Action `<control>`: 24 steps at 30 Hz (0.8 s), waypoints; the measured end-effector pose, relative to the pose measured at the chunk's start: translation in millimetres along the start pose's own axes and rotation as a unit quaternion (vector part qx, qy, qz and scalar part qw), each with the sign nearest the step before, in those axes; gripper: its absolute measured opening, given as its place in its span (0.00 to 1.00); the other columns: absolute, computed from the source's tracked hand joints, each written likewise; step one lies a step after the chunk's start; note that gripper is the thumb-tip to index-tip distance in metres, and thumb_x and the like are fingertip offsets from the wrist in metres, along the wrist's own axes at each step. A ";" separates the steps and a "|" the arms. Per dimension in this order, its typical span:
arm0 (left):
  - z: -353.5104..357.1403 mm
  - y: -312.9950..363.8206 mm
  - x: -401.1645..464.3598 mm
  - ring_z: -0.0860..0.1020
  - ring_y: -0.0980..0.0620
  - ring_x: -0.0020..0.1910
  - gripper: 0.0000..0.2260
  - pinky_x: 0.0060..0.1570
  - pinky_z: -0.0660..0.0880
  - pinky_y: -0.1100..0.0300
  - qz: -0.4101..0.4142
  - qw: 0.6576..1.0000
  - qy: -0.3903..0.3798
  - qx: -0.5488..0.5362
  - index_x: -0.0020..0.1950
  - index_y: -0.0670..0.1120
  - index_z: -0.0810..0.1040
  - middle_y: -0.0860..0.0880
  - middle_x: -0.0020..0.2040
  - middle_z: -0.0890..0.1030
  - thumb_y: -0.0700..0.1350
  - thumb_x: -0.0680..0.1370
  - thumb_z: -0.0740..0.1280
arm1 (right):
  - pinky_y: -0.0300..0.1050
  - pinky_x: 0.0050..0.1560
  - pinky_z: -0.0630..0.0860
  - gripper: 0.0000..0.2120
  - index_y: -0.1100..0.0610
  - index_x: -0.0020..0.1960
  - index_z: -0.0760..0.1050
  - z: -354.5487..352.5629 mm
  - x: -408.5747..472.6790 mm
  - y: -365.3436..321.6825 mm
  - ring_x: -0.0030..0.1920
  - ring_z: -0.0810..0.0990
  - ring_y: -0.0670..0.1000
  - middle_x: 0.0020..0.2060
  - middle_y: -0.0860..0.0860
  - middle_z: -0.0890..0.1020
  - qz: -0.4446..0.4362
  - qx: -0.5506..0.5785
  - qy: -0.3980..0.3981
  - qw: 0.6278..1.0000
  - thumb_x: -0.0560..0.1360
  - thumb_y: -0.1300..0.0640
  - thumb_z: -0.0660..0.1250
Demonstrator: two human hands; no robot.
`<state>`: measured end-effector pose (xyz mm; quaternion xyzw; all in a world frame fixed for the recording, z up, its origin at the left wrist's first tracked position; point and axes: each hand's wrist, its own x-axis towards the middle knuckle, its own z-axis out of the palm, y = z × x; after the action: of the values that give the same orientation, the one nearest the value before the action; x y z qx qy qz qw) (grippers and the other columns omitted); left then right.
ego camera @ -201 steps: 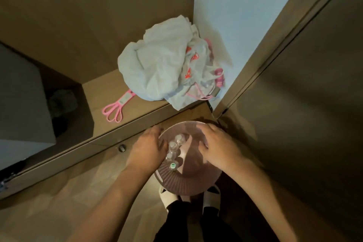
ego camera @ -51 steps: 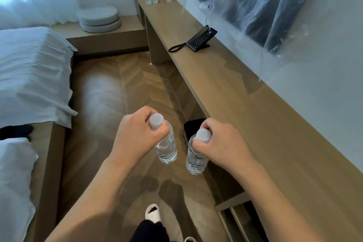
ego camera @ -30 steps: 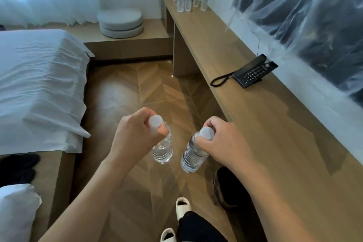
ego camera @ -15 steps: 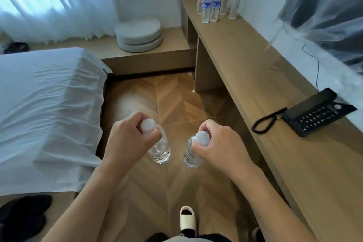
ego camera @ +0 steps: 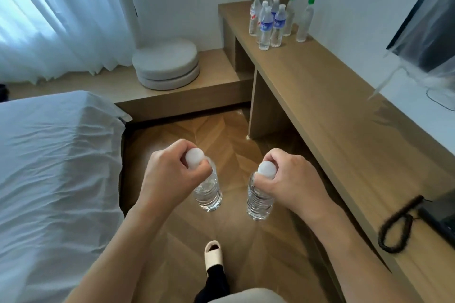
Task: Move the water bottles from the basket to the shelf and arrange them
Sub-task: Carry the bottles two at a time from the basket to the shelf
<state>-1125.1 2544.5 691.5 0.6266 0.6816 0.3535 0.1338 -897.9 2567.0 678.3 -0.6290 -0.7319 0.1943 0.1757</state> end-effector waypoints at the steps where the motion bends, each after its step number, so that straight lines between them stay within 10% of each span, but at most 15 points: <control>1: -1.6 -7.2 20.4 0.76 0.55 0.32 0.07 0.30 0.70 0.67 0.006 1.000 -0.008 -0.001 0.39 0.53 0.77 0.55 0.30 0.76 0.48 0.68 0.75 | 0.46 0.39 0.79 0.12 0.48 0.44 0.72 1.9 16.9 -6.5 0.36 0.79 0.48 0.35 0.44 0.78 0.006 -0.004 -0.001 1.000 0.67 0.41 0.68; 24: 59.1 -92.2 418.4 0.76 0.58 0.32 0.06 0.29 0.68 0.71 0.045 0.996 -0.069 -0.023 0.40 0.52 0.78 0.57 0.31 0.77 0.49 0.68 0.73 | 0.48 0.38 0.80 0.13 0.48 0.41 0.70 41.4 402.7 -50.6 0.35 0.78 0.48 0.34 0.45 0.77 0.052 0.014 0.002 0.999 0.67 0.41 0.68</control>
<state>-1233.0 2963.2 698.4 0.6762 0.6338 0.3301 0.1791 -1021.0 2956.0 673.3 -0.6642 -0.6950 0.2123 0.1754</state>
